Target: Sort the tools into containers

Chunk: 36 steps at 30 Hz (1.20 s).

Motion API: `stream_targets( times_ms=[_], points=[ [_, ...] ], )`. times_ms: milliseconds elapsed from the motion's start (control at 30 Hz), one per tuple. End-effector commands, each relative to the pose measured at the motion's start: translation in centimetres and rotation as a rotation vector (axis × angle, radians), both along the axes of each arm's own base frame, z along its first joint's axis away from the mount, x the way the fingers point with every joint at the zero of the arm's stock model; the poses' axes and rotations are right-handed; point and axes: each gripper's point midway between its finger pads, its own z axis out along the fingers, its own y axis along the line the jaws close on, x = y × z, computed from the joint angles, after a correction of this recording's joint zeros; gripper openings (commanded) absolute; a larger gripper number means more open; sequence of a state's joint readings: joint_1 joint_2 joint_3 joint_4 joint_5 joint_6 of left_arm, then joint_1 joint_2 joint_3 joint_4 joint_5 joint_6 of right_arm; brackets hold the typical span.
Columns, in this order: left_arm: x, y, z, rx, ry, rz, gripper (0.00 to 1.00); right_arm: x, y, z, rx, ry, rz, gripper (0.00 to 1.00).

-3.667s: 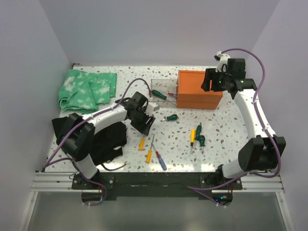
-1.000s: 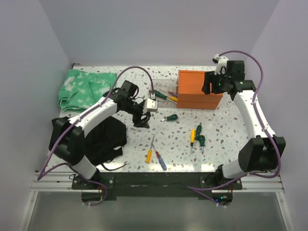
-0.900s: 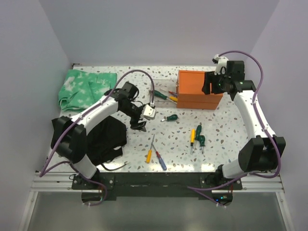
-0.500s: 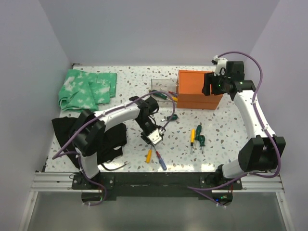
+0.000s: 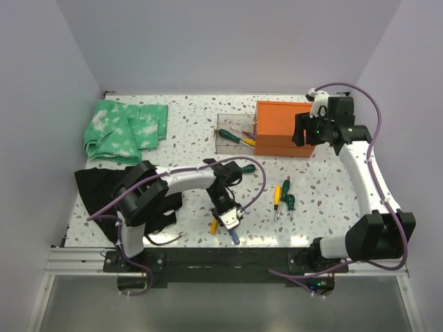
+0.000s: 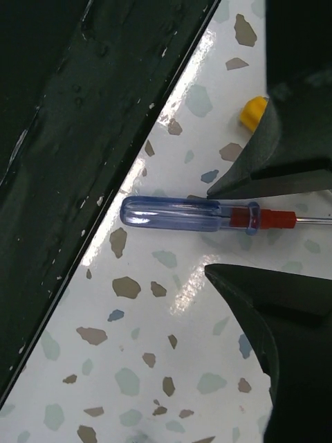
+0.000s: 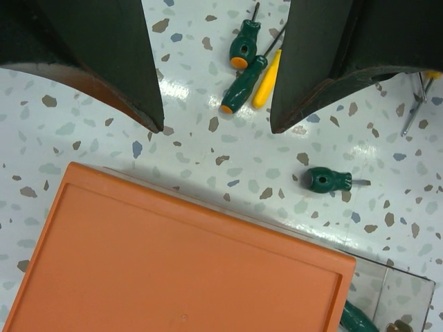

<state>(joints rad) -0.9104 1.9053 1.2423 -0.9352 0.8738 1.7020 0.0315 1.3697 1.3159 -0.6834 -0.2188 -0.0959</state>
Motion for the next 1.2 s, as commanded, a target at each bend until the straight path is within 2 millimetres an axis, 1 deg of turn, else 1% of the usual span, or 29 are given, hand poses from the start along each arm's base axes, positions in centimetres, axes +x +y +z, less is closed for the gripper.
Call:
stream_targets(
  times_ms=[0, 67, 133, 167, 200, 267, 300, 333, 367, 400, 433, 467, 500, 533, 567, 600, 633, 667, 700, 733, 767, 800, 833, 867, 900, 933, 967, 1133, 1167],
  points=[
    [-1.2, 0.8, -2.2, 0.057, -0.010, -0.035, 0.44, -0.5, -0.2, 0.8, -0.003, -0.036, -0.001, 0.67],
    [-1.5, 0.9, -3.3, 0.080, 0.000, -0.024, 0.34, -0.6, -0.1, 0.8, 0.007, -0.035, -0.002, 0.67],
    [-0.9, 0.1, -3.0, 0.060, -0.011, 0.007, 0.30, -0.6, -0.1, 1.0, 0.011, -0.036, -0.005, 0.67],
    [-0.4, -0.4, -2.7, 0.051, -0.023, 0.023, 0.19, -0.5, -0.1, 1.1, 0.009, -0.039, -0.007, 0.67],
    [0.6, -1.7, -1.3, 0.006, -0.056, 0.046, 0.15, -0.4, -0.1, 1.3, 0.009, -0.044, -0.006, 0.67],
    [1.7, -2.9, 0.9, -0.038, -0.050, 0.079, 0.00, 0.0, 0.0, 1.7, 0.011, -0.049, -0.008, 0.67],
    [4.2, -4.5, 3.9, -0.113, -0.066, 0.131, 0.00, 0.2, 0.0, 1.8, 0.014, -0.051, -0.009, 0.67],
    [5.3, -5.1, 5.7, -0.124, -0.026, 0.199, 0.00, 0.4, 0.0, 2.1, 0.019, -0.056, -0.012, 0.67],
    [7.3, -5.4, 8.0, -0.172, 0.009, 0.262, 0.00, 0.8, 0.1, 2.6, 0.022, -0.068, -0.010, 0.67],
    [9.6, -7.0, 12.0, -0.260, -0.017, 0.301, 0.00, 1.1, 0.1, 2.4, 0.020, -0.064, -0.011, 0.67],
    [10.9, -7.0, 14.0, -0.265, 0.025, 0.377, 0.00, 1.3, 0.0, 2.6, 0.019, -0.068, -0.015, 0.67],
    [13.1, -6.5, 15.9, -0.297, 0.026, 0.436, 0.00, 1.6, 0.0, 2.9, 0.019, -0.079, -0.016, 0.67],
    [15.2, -6.9, 19.4, -0.381, -0.017, 0.478, 0.00, 2.0, -0.1, 2.8, 0.018, -0.077, -0.020, 0.67],
    [16.4, -6.4, 20.6, -0.372, 0.040, 0.573, 0.00, 2.1, -0.1, 2.8, 0.017, -0.081, -0.022, 0.67],
    [19.3, -4.9, 22.0, -0.399, 0.041, 0.678, 0.00, 2.4, -0.1, 3.1, 0.015, -0.092, -0.023, 0.67],
    [21.9, -4.6, 24.8, -0.518, -0.004, 0.751, 0.00, 2.6, -0.2, 3.0, 0.011, -0.094, -0.026, 0.67],
    [23.2, -3.7, 25.9, -0.512, 0.130, 0.902, 0.00, 2.7, -0.4, 3.0, 0.003, -0.095, -0.031, 0.67],
    [26.5, -1.4, 27.0, -0.565, 0.143, 1.046, 0.00, 2.8, -0.5, 3.1, -0.004, -0.098, -0.033, 0.67],
    [28.8, -0.4, 29.7, -0.725, 0.127, 1.114, 0.00, 2.7, -0.6, 3.0, -0.014, -0.096, -0.031, 0.67],
    [30.1, 0.7, 30.4, -0.736, 0.352, 1.283, 0.00, 2.7, -0.8, 2.9, -0.024, -0.094, -0.032, 0.67],
    [33.7, 3.6, 31.0, -0.816, 0.416, 1.474, 0.00, 2.6, -0.9, 2.9, -0.033, -0.088, -0.033, 0.67],
    [35.2, 4.0, 31.1, -0.837, 0.617, 1.547, 0.00, 2.5, -1.1, 2.7, -0.047, -0.084, -0.031, 0.67],
    [37.4, 5.6, 30.7, -0.865, 0.703, 1.659, 0.00, 2.4, -1.2, 2.6, -0.055, -0.076, -0.032, 0.67],
    [39.1, 5.9, 29.4, -0.854, 0.796, 1.721, 0.00, 2.4, -1.4, 2.4, -0.065, -0.074, -0.031, 0.67],
    [39.6, 5.9, 28.9, -0.842, 0.966, 1.757, 0.00, 2.3, -1.4, 2.4, -0.072, -0.072, -0.030, 0.67],
    [40.8, 6.4, 28.1, -0.855, 1.045, 1.817, 0.00, 2.2, -1.5, 2.3, -0.076, -0.066, -0.028, 0.67],
    [42.0, 6.1, 26.0, -0.808, 1.118, 1.874, 0.00, 2.1, -1.5, 2.3, -0.082, -0.066, -0.027, 0.67],
    [43.6, 3.9, 21.5, -0.732, 1.348, 1.965, 0.00, 1.8, -2.0, 1.9, -0.110, -0.051, -0.026, 0.67],
    [43.8, 3.5, 19.6, -0.678, 1.397, 2.005, 0.00, 1.8, -2.1, 1.8, -0.117, -0.049, -0.025, 0.67]
  ],
)
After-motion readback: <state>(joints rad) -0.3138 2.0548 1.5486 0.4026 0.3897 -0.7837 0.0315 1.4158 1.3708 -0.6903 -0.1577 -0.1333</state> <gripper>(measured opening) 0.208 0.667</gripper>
